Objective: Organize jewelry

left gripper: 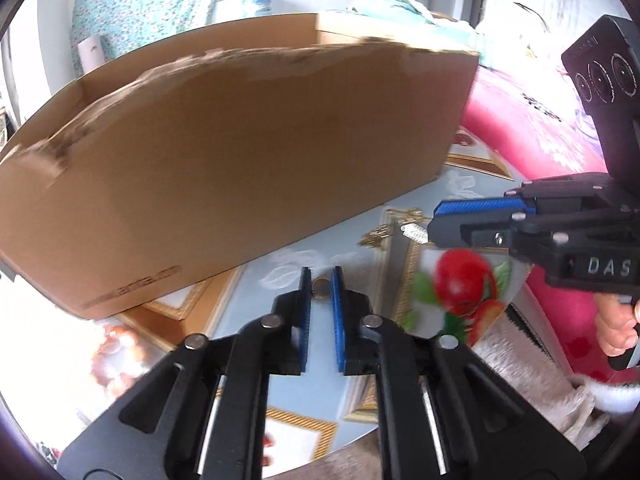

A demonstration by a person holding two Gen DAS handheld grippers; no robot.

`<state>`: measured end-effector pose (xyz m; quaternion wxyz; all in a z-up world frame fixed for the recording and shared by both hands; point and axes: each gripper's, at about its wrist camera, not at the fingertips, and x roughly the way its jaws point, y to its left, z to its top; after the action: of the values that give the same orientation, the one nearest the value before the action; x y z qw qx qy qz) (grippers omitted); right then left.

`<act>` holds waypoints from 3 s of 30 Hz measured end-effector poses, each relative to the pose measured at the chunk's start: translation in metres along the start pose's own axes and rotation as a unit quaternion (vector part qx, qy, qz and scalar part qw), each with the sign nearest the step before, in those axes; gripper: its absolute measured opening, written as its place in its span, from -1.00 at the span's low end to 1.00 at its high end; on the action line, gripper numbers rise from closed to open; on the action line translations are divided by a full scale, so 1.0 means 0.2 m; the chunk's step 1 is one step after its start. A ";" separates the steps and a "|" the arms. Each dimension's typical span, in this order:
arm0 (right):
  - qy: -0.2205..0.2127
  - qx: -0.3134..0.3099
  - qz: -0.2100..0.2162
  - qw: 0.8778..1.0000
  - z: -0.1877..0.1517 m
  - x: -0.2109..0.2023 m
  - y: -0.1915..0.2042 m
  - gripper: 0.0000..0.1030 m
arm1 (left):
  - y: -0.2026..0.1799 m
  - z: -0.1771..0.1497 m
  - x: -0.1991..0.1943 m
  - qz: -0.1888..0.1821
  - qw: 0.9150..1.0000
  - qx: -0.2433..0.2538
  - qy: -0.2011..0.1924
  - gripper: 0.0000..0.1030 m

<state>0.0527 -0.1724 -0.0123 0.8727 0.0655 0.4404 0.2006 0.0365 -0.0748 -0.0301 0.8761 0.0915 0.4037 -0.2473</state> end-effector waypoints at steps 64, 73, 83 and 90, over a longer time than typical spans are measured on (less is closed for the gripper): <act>0.069 -0.228 -0.013 0.971 0.08 0.28 0.39 -0.35 | 0.09 -0.08 -0.03 -0.022 0.999 0.003 -0.026 -1.00; 0.102 -0.293 0.039 0.950 0.11 0.35 0.41 -0.62 | 0.08 -0.08 -0.03 -0.023 0.999 0.004 -0.026 -1.00; 0.115 -0.269 0.071 0.954 0.16 0.38 0.34 -0.75 | 0.08 -0.07 -0.03 -0.024 0.999 0.003 -0.026 -1.00; 0.102 -0.244 0.073 0.961 0.14 0.34 0.28 -0.75 | 0.08 -0.06 -0.04 -0.035 0.999 0.006 -0.028 -1.00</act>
<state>0.0952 -0.0924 -0.0289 0.7954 -0.1386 0.4586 0.3713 0.0324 -0.0534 -0.0324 0.8775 0.0754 0.3804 -0.2822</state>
